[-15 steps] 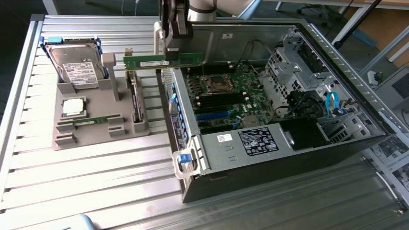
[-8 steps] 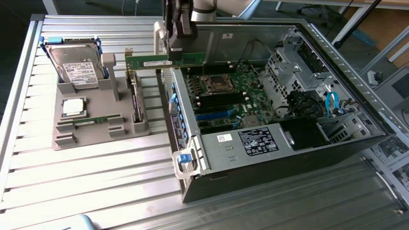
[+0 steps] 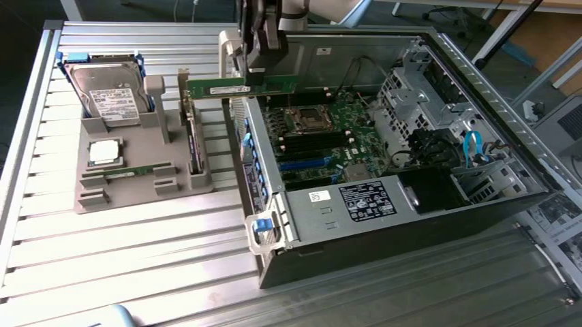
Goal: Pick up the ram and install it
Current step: 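Pick up the ram and move it above insertion slot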
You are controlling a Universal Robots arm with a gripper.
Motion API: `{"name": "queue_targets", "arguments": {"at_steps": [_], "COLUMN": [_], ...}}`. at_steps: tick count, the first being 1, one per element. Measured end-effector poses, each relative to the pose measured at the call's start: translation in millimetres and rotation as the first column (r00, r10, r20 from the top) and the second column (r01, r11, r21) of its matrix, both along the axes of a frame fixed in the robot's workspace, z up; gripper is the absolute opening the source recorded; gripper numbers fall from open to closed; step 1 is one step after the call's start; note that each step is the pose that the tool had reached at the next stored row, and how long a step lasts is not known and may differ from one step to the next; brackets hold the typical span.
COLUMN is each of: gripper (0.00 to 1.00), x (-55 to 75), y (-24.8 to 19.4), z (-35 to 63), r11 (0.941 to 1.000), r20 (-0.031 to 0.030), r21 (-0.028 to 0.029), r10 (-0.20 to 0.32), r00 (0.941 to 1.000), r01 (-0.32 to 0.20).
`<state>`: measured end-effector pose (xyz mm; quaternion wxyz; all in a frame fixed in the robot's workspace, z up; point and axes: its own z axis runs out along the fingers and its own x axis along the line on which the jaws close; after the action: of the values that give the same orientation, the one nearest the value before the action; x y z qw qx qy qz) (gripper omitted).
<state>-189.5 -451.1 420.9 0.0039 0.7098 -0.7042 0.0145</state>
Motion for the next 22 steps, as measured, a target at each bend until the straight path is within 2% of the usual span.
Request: {"name": "queue_targets", "arguments": {"at_steps": [22], "gripper": [0.12], "x": [22.9], "y": [0.1], "z": [0.0], "r11": [1.0000], "r20": [0.0001], "r21": [-0.0013], "r10": [0.000], "r00": [1.0000], "r01": [0.000]}}
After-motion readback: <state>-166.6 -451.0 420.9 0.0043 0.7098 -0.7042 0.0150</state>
